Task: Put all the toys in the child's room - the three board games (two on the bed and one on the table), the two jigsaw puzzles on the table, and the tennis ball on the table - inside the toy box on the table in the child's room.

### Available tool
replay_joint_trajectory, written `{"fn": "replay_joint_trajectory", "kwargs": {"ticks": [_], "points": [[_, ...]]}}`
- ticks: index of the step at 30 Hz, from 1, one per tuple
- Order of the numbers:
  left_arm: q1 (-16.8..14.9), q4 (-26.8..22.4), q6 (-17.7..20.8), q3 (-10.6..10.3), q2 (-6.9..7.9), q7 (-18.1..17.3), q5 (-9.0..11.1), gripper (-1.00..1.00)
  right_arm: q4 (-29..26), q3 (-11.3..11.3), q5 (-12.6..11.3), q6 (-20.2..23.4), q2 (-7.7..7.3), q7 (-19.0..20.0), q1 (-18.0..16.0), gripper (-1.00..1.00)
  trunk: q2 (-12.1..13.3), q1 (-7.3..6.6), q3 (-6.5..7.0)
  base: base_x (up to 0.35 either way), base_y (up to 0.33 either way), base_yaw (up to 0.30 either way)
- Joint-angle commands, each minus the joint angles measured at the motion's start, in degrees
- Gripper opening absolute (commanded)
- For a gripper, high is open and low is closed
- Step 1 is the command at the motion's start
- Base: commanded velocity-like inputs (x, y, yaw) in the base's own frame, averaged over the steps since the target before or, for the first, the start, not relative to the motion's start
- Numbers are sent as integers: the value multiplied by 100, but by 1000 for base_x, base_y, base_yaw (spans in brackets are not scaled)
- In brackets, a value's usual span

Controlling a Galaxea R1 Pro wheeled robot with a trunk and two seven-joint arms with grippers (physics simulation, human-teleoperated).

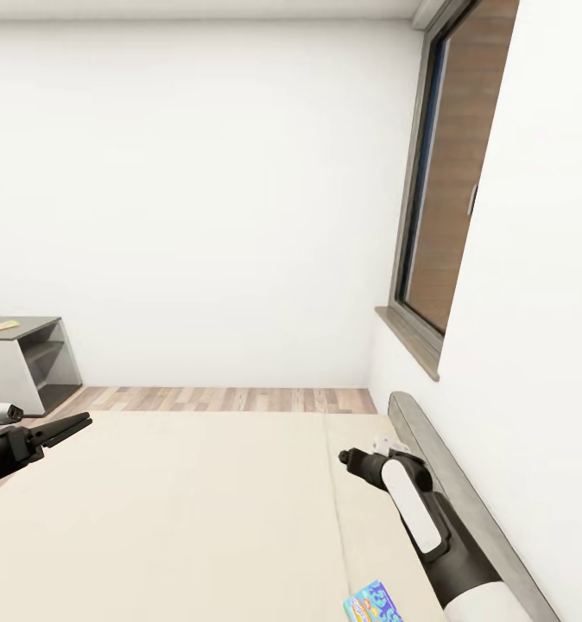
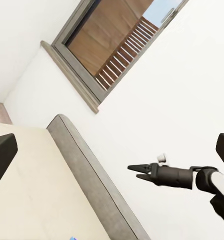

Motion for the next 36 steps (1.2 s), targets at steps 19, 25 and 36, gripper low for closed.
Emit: {"fn": "replay_joint_trajectory", "kwargs": {"ticks": [19,25,36], "points": [[-69,-16,164,-892,-399,-29,-6,100,167,1,-5,-31,-95,-207,-75,100,-5,2,-39,0,0,0],[-96,19,174,-1560,-707,-29,-45,100,216,1,8,-10,-99,-225,-83,100,-5,2,-94,0,0,0],[-99,23,136,-1046,-628,-29,-17,100,280,1,10,8,-112,-235,-97,100,-5,2,-198,0,0,0]]}}
